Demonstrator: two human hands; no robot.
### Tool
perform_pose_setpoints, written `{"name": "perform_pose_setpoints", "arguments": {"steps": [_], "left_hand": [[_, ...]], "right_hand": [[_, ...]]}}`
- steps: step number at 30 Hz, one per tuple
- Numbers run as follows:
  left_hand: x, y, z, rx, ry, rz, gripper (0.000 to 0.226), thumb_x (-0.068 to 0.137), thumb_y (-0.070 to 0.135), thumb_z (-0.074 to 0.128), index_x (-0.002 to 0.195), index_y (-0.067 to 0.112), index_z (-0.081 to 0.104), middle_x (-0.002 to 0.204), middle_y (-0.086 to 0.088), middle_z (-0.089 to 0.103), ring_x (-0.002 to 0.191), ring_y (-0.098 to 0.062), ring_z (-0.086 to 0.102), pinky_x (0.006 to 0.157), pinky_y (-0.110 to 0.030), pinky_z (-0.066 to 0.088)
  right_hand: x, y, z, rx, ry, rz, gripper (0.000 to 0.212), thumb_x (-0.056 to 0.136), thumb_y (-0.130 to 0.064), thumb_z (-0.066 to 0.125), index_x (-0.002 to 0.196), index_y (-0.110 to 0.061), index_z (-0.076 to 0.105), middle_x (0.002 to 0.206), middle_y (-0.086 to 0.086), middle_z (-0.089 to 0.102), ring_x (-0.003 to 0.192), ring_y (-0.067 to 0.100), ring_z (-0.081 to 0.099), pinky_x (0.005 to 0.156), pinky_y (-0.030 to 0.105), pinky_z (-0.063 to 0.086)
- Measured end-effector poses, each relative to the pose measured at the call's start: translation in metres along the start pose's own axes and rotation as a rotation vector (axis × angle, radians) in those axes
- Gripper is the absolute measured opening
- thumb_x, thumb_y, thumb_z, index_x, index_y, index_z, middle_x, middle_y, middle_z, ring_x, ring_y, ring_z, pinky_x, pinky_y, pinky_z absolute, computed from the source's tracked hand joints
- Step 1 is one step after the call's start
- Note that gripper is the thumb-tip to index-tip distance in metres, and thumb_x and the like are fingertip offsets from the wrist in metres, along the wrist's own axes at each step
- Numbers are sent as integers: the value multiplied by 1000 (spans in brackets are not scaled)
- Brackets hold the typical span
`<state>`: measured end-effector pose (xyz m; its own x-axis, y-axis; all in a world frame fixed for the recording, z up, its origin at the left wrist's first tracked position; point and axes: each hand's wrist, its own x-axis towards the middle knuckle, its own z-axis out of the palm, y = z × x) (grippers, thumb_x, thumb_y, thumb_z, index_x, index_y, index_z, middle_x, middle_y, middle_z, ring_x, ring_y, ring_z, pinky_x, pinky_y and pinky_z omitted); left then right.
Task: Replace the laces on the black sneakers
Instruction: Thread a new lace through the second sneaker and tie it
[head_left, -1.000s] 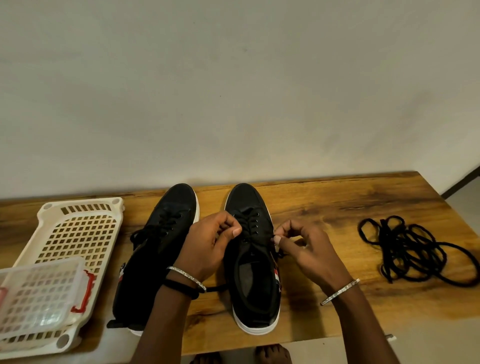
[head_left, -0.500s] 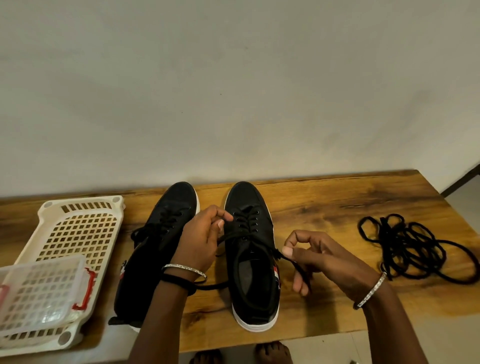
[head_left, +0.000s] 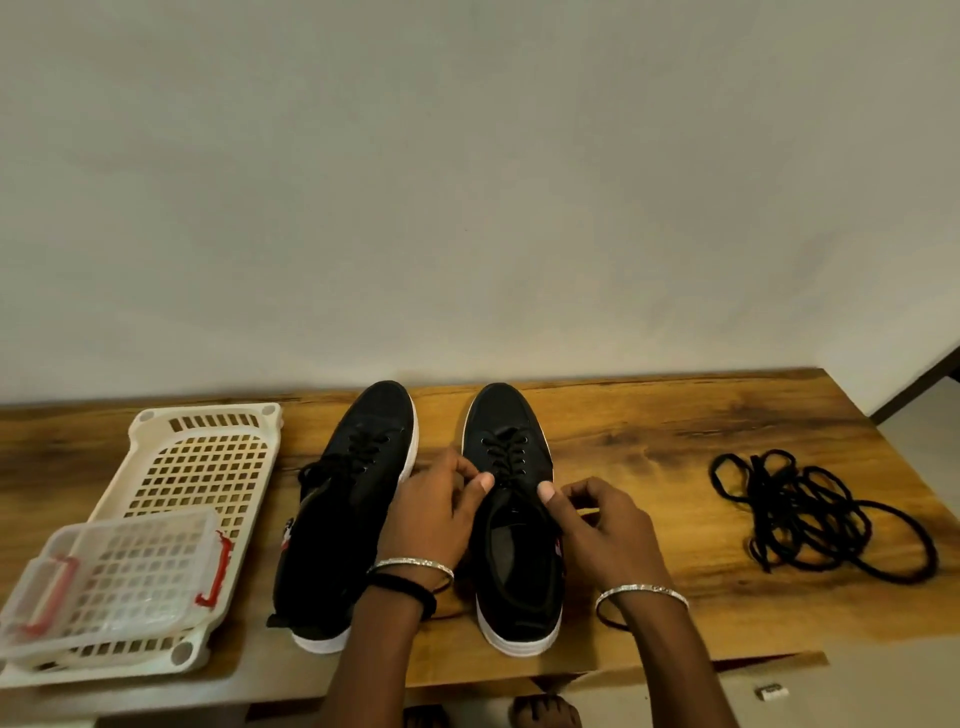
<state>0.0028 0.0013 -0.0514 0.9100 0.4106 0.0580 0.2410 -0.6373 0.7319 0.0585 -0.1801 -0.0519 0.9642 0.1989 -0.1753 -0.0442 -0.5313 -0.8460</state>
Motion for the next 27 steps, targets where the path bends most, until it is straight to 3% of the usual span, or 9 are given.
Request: {"name": "perform_pose_setpoints", "arguments": {"steps": [3,5,9,12,15,17,19,22,27], "left_hand": [[-17,9,-11,118,61,-29,13,96,38,60,92,26,60,78,11,61,72,-7,59,57,-21,38],[-35,16,-25,166,184,-23,11,95,33,62,88,26,60,79,13,55,69,-6,52,55,-16,31],[-68,14,-57,292,463,65,9,87,21,69,82,20,62,83,3,58,76,-19,54,62,-32,45],[-86,-8,-76,346,343,-16,17,84,31,74,91,22,62,92,1,65,80,-24,63,70,-37,48],[-102,-24,-85,552,104,-137,45,86,53,66,121,27,56,121,4,63,103,-21,65,97,-42,41],[-108,-23,-88,691,-15,-128,57,88,57,62,134,29,46,134,5,57,120,-19,58,109,-42,32],[-110,-17,-89,764,-119,-123,59,91,52,61,140,27,39,140,2,52,130,-19,49,111,-38,30],[-114,-11,-86,737,-207,-152,56,93,33,64,139,20,34,141,-3,49,133,-21,44,106,-33,37],[-125,9,-97,736,-296,-159,49,93,12,61,136,13,37,136,-10,54,128,-27,49,101,-36,45]], "right_hand": [[-18,-4,4,-1,-46,6,47,82,-68,62,104,-27,69,98,-13,70,85,1,68,74,28,58],[-30,-8,7,-9,-45,-15,59,80,-68,63,119,-25,65,110,-12,65,102,8,64,82,29,54],[-60,-10,17,-47,-44,18,73,85,-43,76,146,-19,44,134,1,57,127,23,55,96,31,47],[-81,-13,24,-78,63,74,80,91,-36,70,156,-17,27,149,11,45,135,30,46,101,40,44],[-94,-14,24,-250,213,-166,58,90,-34,71,141,-15,50,137,9,53,124,31,53,93,41,48],[-102,-18,22,-442,153,-299,41,88,-38,71,123,-19,64,125,2,58,120,28,54,91,40,46],[-110,-26,24,-650,-15,-281,41,91,-45,63,128,-26,59,135,-3,52,137,23,40,101,41,40],[-115,-36,28,-828,-152,-194,42,98,-36,58,137,-24,50,150,-3,45,152,23,19,112,40,34],[-131,-51,29,-855,-190,-240,28,98,-14,57,126,-11,58,131,9,60,132,28,45,110,32,34]]}}
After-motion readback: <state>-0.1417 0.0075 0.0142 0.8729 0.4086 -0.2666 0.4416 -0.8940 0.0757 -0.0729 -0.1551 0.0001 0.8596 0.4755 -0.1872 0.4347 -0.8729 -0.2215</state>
